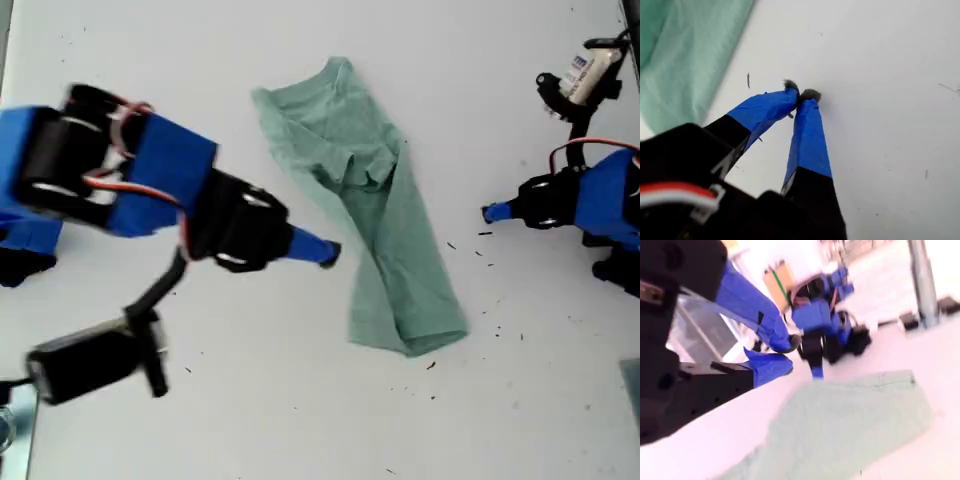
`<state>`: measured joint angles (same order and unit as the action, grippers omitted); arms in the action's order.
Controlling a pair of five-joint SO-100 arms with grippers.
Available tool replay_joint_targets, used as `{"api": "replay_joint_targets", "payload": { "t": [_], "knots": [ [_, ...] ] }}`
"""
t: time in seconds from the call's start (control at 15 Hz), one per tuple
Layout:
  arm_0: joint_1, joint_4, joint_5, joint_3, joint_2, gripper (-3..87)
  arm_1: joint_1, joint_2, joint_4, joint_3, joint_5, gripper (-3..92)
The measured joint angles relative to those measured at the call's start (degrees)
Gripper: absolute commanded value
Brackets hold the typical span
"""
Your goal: Fold t shirt
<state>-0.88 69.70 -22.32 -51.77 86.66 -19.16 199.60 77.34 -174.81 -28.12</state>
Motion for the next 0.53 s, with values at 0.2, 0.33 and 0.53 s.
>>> {"api": "replay_joint_targets", "payload": {
  "t": [0.2,0.33,0.53],
  "knots": [
    [-2.0,-3.3,-0.6,-4.9,5.4,6.8,0.0,0.0,0.0,0.0,0.0,2.3],
    [-2.0,-1.6,0.9,-8.6,1.0,6.7,0.0,0.0,0.0,0.0,0.0,2.3],
    [-2.0,-1.4,8.0,-25.0,-0.1,-0.1,0.0,0.0,0.0,0.0,0.0,2.3]
  ]
}}
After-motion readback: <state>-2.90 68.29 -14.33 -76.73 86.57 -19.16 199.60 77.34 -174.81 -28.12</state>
